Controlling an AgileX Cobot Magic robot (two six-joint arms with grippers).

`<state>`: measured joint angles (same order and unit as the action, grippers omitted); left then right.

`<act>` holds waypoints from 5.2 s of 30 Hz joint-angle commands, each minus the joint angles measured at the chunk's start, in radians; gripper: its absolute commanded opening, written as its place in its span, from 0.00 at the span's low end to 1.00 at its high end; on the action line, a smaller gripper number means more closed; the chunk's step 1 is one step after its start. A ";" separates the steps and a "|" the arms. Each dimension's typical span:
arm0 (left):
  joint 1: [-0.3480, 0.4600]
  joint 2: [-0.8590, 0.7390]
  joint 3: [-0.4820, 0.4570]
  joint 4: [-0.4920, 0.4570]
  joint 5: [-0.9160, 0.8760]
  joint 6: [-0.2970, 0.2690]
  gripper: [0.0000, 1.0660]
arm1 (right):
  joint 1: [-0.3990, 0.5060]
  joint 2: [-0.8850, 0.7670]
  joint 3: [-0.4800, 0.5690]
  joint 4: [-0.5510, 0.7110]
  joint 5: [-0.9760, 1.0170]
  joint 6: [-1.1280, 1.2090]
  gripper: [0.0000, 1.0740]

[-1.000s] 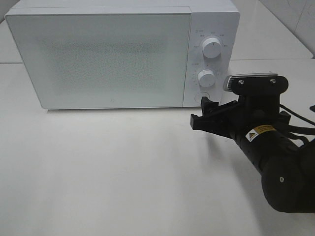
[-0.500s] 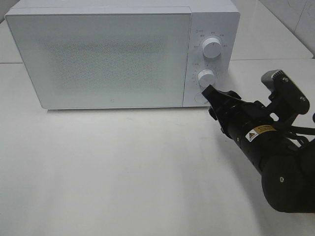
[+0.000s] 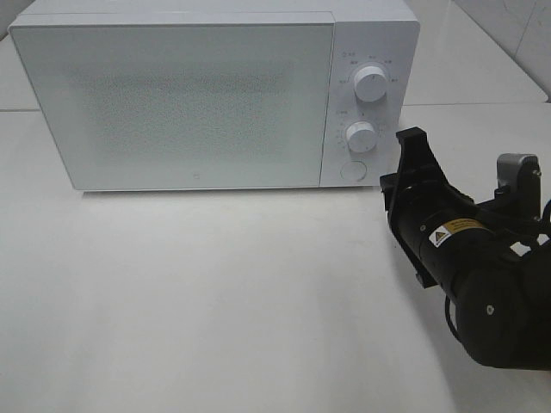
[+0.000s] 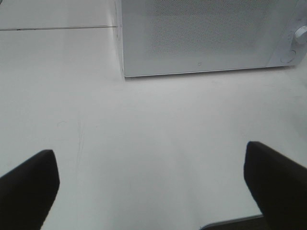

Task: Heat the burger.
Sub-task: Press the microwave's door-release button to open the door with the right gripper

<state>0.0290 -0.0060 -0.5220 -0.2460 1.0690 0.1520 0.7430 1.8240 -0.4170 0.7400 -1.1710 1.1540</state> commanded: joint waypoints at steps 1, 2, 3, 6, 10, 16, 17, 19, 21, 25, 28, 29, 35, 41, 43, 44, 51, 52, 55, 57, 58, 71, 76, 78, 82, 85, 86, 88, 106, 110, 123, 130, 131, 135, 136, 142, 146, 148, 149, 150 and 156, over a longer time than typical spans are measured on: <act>0.002 -0.015 0.002 0.001 0.006 0.001 0.93 | 0.006 0.007 -0.007 0.005 0.030 0.075 0.00; 0.002 -0.015 0.002 0.001 0.006 0.001 0.93 | 0.006 0.007 -0.007 0.005 0.030 0.075 0.00; 0.002 -0.015 0.002 0.001 0.006 0.001 0.93 | 0.005 0.023 -0.007 0.015 0.030 0.096 0.00; 0.002 -0.015 0.002 0.001 0.006 0.001 0.93 | 0.003 0.060 -0.010 0.018 0.030 0.144 0.00; 0.002 -0.015 0.002 0.001 0.006 0.001 0.93 | 0.003 0.092 -0.033 0.012 0.047 0.169 0.00; 0.002 -0.015 0.002 0.001 0.006 0.001 0.93 | 0.003 0.123 -0.095 0.017 0.069 0.169 0.00; 0.002 -0.015 0.002 0.001 0.006 0.001 0.93 | 0.003 0.123 -0.095 0.017 0.069 0.169 0.00; 0.002 -0.015 0.002 0.001 0.006 0.001 0.93 | 0.003 0.140 -0.118 0.025 0.084 0.169 0.00; 0.002 -0.015 0.002 0.001 0.006 0.001 0.93 | 0.003 0.172 -0.153 0.025 0.094 0.173 0.00; 0.002 -0.015 0.002 0.001 0.006 0.001 0.93 | 0.002 0.194 -0.189 0.025 0.099 0.179 0.00; 0.002 -0.015 0.002 0.001 0.006 0.001 0.93 | -0.025 0.215 -0.226 0.004 0.136 0.180 0.00; 0.002 -0.015 0.002 0.001 0.006 0.001 0.93 | -0.034 0.219 -0.234 -0.004 0.151 0.180 0.00; 0.002 -0.015 0.002 0.001 0.006 0.001 0.93 | -0.090 0.222 -0.264 -0.034 0.181 0.161 0.00; 0.002 -0.015 0.002 0.001 0.006 0.001 0.93 | -0.140 0.223 -0.299 -0.074 0.220 0.123 0.00; 0.002 -0.015 0.002 0.001 0.006 0.001 0.93 | -0.160 0.235 -0.319 -0.090 0.225 0.120 0.00; 0.002 -0.015 0.002 0.001 0.006 0.001 0.93 | -0.160 0.235 -0.319 -0.090 0.225 0.120 0.00; 0.002 -0.015 0.002 0.001 0.006 0.001 0.93 | -0.162 0.268 -0.351 -0.086 0.213 0.130 0.00; 0.002 -0.015 0.002 0.001 0.006 0.001 0.93 | -0.162 0.268 -0.351 -0.086 0.213 0.130 0.00; 0.002 -0.015 0.002 0.001 0.006 0.001 0.93 | -0.184 0.280 -0.372 -0.107 0.217 0.128 0.00; 0.002 -0.015 0.002 0.001 0.006 0.001 0.93 | -0.184 0.283 -0.391 -0.111 0.215 0.122 0.00; 0.002 -0.015 0.002 0.001 0.006 0.001 0.93 | -0.184 0.283 -0.391 -0.111 0.215 0.122 0.00; 0.002 -0.015 0.002 0.001 0.006 0.001 0.93 | -0.194 0.327 -0.426 -0.080 0.204 0.102 0.00; 0.002 -0.015 0.002 0.001 0.006 0.001 0.93 | -0.215 0.327 -0.426 -0.087 0.191 0.096 0.00; 0.002 -0.015 0.002 0.001 0.006 0.001 0.93 | -0.218 0.327 -0.426 -0.089 0.193 0.096 0.00; 0.002 -0.015 0.002 0.001 0.006 0.001 0.93 | -0.218 0.327 -0.426 -0.089 0.193 0.097 0.00; 0.002 -0.015 0.002 0.001 0.006 0.001 0.93 | -0.218 0.327 -0.438 -0.094 0.194 0.098 0.00; 0.002 -0.015 0.002 0.001 0.006 0.001 0.93 | -0.218 0.327 -0.450 -0.106 0.182 0.098 0.00; 0.002 -0.015 0.002 0.001 0.006 0.001 0.93 | -0.218 0.327 -0.462 -0.108 0.164 0.098 0.00; 0.002 -0.015 0.002 0.001 0.006 0.001 0.93 | -0.218 0.340 -0.549 -0.105 0.013 0.068 0.00; 0.002 -0.015 0.002 0.001 0.006 0.001 0.93 | -0.230 0.377 -0.591 -0.108 -0.020 0.071 0.00; 0.002 -0.015 0.002 0.001 0.006 0.001 0.93 | -0.230 0.376 -0.599 -0.106 0.054 0.035 0.00; 0.002 -0.015 0.002 0.001 0.006 0.001 0.93 | -0.230 0.373 -0.599 -0.106 0.070 0.018 0.00; 0.002 -0.015 0.002 0.001 0.006 0.001 0.93 | -0.230 0.373 -0.599 -0.104 0.072 0.018 0.00; 0.002 -0.015 0.002 0.001 0.006 0.001 0.93 | -0.230 0.373 -0.599 -0.104 0.072 0.018 0.00; 0.002 -0.015 0.002 0.001 0.006 0.001 0.93 | -0.230 0.373 -0.599 -0.104 0.074 0.022 0.00; 0.002 -0.015 0.002 0.001 0.006 0.001 0.93 | -0.216 0.348 -0.592 -0.058 0.137 0.020 0.00; 0.002 -0.015 0.002 0.001 0.006 0.001 0.93 | -0.206 0.330 -0.577 -0.044 0.173 0.017 0.00; 0.002 -0.015 0.002 0.001 0.006 0.001 0.93 | -0.203 0.327 -0.568 -0.012 0.176 0.014 0.00; 0.002 -0.015 0.002 0.001 0.006 0.001 0.93 | -0.194 0.323 -0.563 -0.005 0.175 0.014 0.00; 0.002 -0.015 0.002 0.001 0.006 0.001 0.93 | -0.192 0.316 -0.552 0.006 0.183 0.010 0.00; 0.002 -0.015 0.002 0.001 0.006 0.001 0.93 | -0.192 0.292 -0.527 -0.001 0.241 0.005 0.00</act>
<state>0.0290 -0.0060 -0.5220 -0.2450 1.0690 0.1520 0.5580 2.1510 -0.9290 0.7900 -0.8600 1.1750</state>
